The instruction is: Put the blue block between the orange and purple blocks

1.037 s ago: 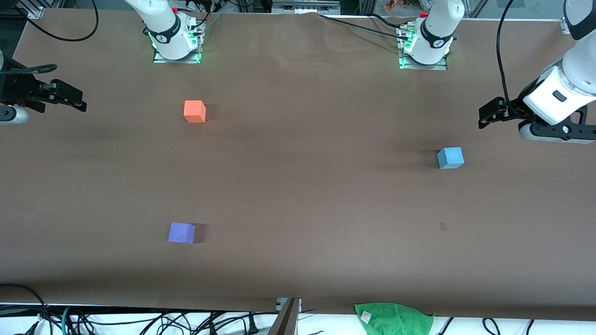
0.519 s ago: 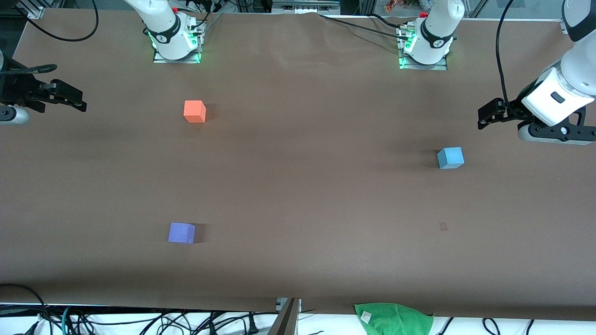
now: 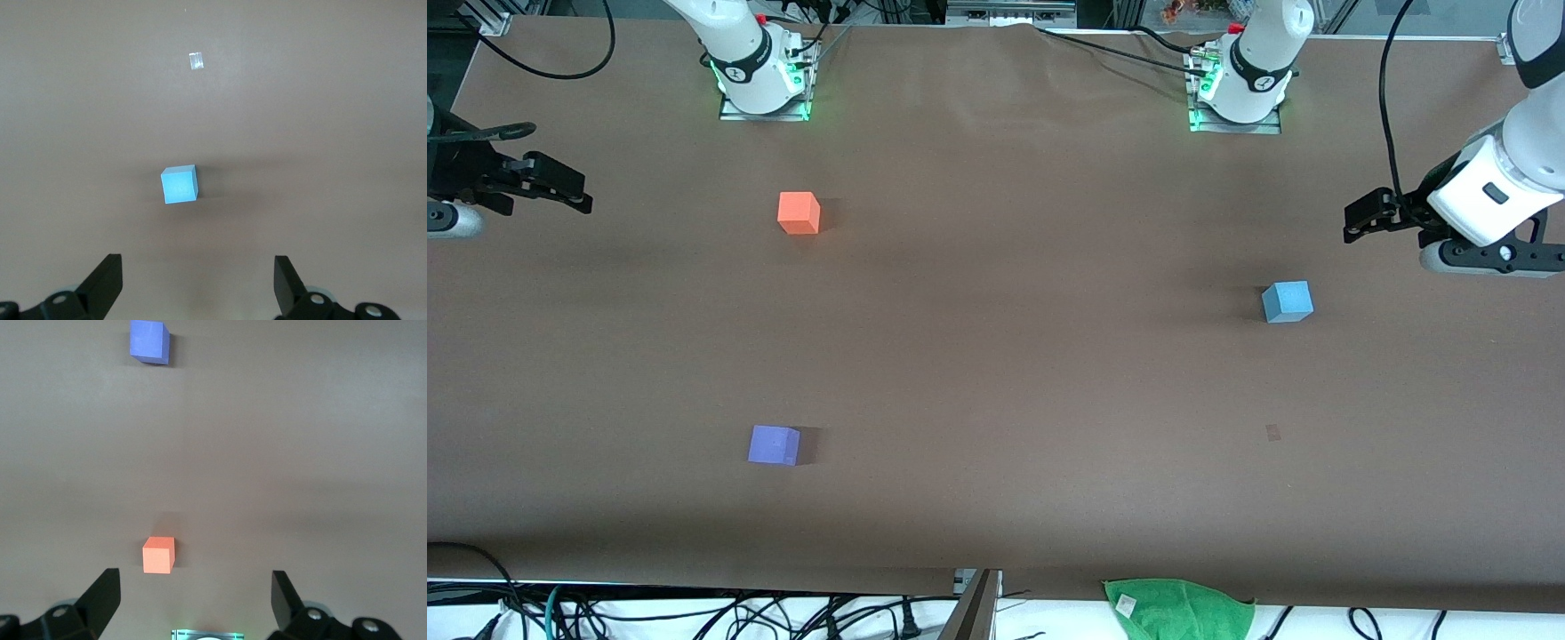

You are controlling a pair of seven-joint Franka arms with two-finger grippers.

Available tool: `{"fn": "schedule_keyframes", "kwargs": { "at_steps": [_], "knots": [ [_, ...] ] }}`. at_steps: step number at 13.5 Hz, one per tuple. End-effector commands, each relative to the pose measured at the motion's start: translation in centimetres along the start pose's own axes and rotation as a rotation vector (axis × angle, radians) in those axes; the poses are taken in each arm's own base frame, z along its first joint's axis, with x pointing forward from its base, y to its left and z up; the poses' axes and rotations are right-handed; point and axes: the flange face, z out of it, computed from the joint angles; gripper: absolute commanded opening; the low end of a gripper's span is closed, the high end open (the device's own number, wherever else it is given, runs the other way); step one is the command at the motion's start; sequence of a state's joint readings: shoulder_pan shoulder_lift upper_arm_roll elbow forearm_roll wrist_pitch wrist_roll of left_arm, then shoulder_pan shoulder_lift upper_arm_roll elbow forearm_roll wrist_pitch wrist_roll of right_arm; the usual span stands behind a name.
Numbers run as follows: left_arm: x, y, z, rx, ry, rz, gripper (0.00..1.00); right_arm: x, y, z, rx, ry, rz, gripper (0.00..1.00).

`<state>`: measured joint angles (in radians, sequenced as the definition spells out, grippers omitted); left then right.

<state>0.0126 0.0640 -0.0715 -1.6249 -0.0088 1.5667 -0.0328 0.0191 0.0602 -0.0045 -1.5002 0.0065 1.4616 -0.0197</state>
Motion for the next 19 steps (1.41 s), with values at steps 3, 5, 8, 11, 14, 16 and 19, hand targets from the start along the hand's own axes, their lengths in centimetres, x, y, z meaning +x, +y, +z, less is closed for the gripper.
{"fn": "schedule_keyframes", "kwargs": {
  "at_steps": [3, 5, 8, 11, 14, 16, 19],
  "knots": [
    [0.1, -1.5, 2.0, 0.008, -0.046, -0.028, 1.0, 0.0, 0.4, -0.4, 0.012, 0.009, -0.012, 1.0],
    [0.1, -1.6, 2.5, 0.008, -0.054, -0.031, 1.0, 0.0, 0.4, -0.4, 0.012, 0.009, -0.012, 1.0],
    [0.2, -1.6, 2.8, 0.008, -0.051, -0.035, 1.0, 0.1, 0.4, -0.3, 0.012, 0.007, -0.012, 1.0],
    [0.7, -1.5, 2.1, 0.007, 0.01, -0.021, 1.0, 0.1, 0.4, -0.3, 0.012, 0.007, -0.012, 1.0],
    [1.1, -1.5, 0.6, 0.012, 0.052, -0.021, 1.0, 0.0, 0.4, -0.3, 0.012, 0.007, -0.012, 1.0],
    [1.2, -2.7, 3.3, 0.008, 0.014, -0.037, 1.0, 0.0, 0.4, -0.3, 0.012, 0.007, -0.012, 1.0],
    [0.8, -4.2, 10.9, 0.012, 0.025, -0.062, 1.0, 0.1, 0.4, -0.3, 0.012, 0.007, -0.012, 1.0]
  ]
}}
